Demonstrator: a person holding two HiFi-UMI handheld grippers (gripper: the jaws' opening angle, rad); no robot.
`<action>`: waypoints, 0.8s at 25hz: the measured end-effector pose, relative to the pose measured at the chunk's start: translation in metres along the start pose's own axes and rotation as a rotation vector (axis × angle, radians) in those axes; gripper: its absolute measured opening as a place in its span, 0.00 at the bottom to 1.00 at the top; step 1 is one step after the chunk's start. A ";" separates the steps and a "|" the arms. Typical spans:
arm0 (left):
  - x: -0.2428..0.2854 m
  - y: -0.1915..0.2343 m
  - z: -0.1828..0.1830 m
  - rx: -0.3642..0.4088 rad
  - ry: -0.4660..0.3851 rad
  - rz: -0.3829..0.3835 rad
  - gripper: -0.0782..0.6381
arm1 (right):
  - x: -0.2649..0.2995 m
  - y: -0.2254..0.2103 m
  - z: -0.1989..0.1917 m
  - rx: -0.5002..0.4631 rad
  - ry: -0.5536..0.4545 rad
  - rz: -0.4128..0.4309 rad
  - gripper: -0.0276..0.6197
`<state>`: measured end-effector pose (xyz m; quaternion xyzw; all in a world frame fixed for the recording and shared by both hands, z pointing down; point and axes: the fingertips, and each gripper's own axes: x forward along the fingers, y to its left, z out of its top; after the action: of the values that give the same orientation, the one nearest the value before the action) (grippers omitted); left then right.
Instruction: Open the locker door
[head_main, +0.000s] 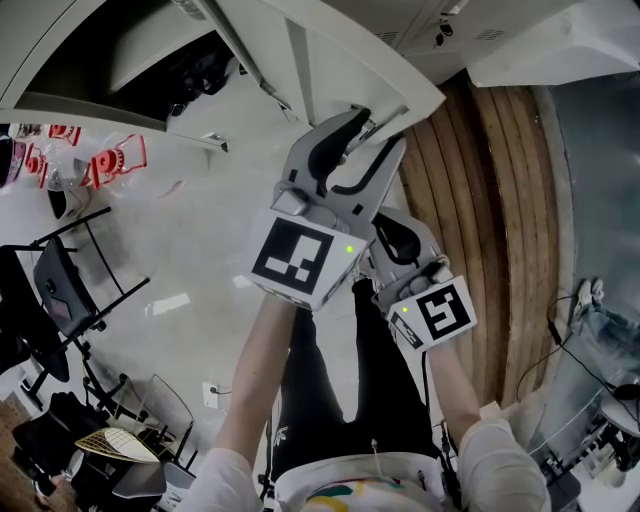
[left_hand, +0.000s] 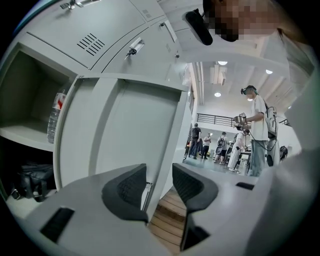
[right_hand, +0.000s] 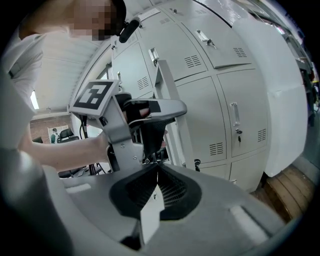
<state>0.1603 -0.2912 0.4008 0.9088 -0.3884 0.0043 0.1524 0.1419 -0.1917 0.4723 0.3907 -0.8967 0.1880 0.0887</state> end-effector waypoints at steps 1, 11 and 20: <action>0.000 0.000 0.000 0.001 -0.003 0.003 0.32 | 0.000 0.002 0.000 -0.003 0.000 0.003 0.05; -0.010 0.001 0.005 -0.010 -0.019 0.021 0.33 | 0.000 0.008 0.012 -0.023 -0.020 0.001 0.05; -0.046 -0.001 0.026 0.017 -0.041 0.052 0.33 | -0.001 0.025 0.046 -0.055 -0.063 -0.011 0.05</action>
<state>0.1259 -0.2651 0.3698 0.8996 -0.4147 -0.0071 0.1366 0.1237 -0.1945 0.4232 0.3985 -0.9018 0.1505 0.0722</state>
